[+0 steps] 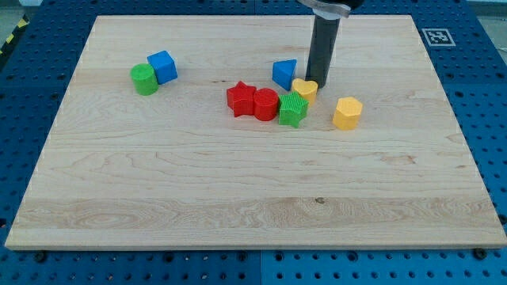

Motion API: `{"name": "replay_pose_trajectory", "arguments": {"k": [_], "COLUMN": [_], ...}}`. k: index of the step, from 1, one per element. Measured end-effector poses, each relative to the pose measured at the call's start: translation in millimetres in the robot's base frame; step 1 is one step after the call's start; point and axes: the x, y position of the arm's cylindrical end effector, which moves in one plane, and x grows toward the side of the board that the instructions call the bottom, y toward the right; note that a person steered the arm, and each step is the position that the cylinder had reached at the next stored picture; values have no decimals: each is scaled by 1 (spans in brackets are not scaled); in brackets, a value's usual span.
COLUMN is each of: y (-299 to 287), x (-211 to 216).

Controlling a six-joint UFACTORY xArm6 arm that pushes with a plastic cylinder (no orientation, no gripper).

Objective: Slide the blue triangle slightly left

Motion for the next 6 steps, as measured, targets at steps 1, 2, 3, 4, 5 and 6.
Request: {"name": "replay_pose_trajectory", "arguments": {"k": [1,2,3,4,5,6], "y": [1,-28,-83,-122,-134,-98], "x": [-4,-4,-8,-9,-8,-6]}}
